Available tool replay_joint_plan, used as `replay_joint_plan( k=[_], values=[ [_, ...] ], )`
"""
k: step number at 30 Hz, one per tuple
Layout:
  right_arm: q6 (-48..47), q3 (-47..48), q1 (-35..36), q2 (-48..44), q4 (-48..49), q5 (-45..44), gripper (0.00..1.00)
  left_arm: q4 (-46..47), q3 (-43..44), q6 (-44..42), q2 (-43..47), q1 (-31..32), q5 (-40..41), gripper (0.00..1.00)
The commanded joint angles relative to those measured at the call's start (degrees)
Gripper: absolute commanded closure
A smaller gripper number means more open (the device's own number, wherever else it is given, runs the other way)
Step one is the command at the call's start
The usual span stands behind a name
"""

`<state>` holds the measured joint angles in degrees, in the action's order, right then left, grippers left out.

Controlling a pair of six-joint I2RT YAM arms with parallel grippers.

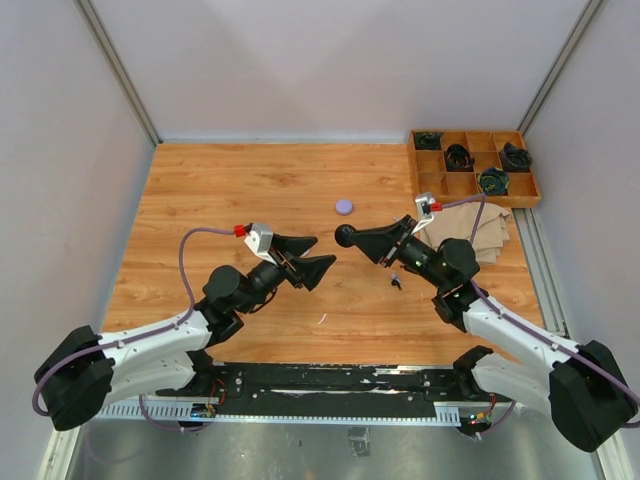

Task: Insert the wireless bluetooth earbuds into the charging case
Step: Pick up the charging case at the center of the board.

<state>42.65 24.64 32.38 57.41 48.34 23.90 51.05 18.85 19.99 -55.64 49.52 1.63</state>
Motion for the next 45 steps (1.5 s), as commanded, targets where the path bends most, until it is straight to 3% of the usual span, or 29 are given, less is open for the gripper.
replay_joint_plan(
  k=[1, 10, 19, 29, 36, 45],
  values=[
    [6.3, -1.2, 0.4, 2.0, 13.6, 0.1, 0.96, 7.9, -0.1, 10.2, -2.4, -1.2, -2.4, 0.24],
    [13.9, -1.4, 1.7, 9.0, 25.8, 2.6, 0.96, 15.0, -1.1, 18.9, -4.7, -3.6, -4.1, 0.26],
    [19.4, -0.3, 3.1, 17.3, 38.5, 4.8, 0.96, 17.5, -1.2, 21.8, -6.7, -4.0, -3.9, 0.35],
    [18.7, 0.4, 4.7, 18.1, 38.7, 4.5, 0.95, 20.2, -1.8, 25.3, -8.8, -4.3, -3.4, 0.46],
    [18.2, 0.4, 5.1, 18.2, 38.8, 5.1, 0.91, 24.0, -3.1, 26.0, -9.0, -4.3, -3.5, 0.63],
    [17.3, 0.8, 5.3, 19.0, 38.7, 6.7, 0.84, 25.6, -4.4, 26.0, -7.5, -4.3, -3.1, 0.76]
  ],
)
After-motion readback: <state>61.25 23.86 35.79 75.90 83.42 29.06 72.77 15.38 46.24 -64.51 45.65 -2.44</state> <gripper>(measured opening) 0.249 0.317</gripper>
